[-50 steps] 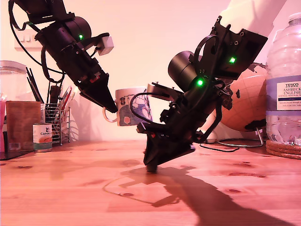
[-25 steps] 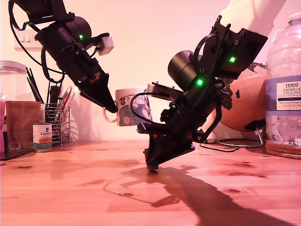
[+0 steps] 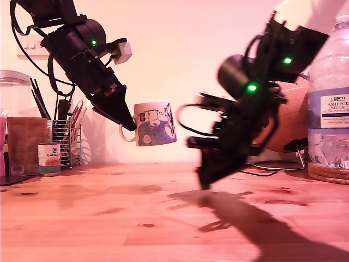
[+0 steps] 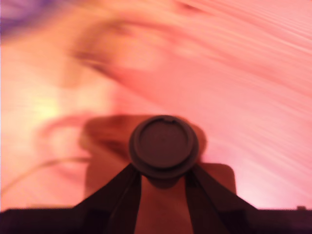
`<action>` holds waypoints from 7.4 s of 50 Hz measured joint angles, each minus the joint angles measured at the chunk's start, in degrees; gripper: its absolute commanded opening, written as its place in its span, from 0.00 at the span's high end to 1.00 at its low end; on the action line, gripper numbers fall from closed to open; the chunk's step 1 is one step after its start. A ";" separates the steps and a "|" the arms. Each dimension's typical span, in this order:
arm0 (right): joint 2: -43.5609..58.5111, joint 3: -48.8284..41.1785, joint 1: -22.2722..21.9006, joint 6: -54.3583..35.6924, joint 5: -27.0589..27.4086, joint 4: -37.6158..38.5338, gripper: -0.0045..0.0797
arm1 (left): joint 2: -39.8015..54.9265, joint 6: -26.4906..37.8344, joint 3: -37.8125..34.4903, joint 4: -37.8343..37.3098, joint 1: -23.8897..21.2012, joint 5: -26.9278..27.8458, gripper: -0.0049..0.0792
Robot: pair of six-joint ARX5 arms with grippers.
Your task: Lift the coffee cup and remove the coffee capsule that is hidden under it
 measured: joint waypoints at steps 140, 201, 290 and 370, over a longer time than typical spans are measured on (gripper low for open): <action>-26.49 0.57 -10.36 -4.28 -3.13 -22.64 0.96 | 0.00 -1.36 0.00 1.49 -1.86 1.51 0.97; -26.49 0.57 -10.40 -4.28 -3.13 -20.59 0.96 | 8.11 0.17 0.09 5.27 -4.52 -0.66 0.97; -26.49 0.57 -10.40 -4.26 -3.26 -18.84 0.96 | 10.71 0.66 0.22 -5.31 -5.31 -3.39 0.66; -31.50 0.57 -3.85 -3.93 -6.99 -15.28 0.96 | -16.13 -12.50 1.27 2.12 -4.59 5.81 0.96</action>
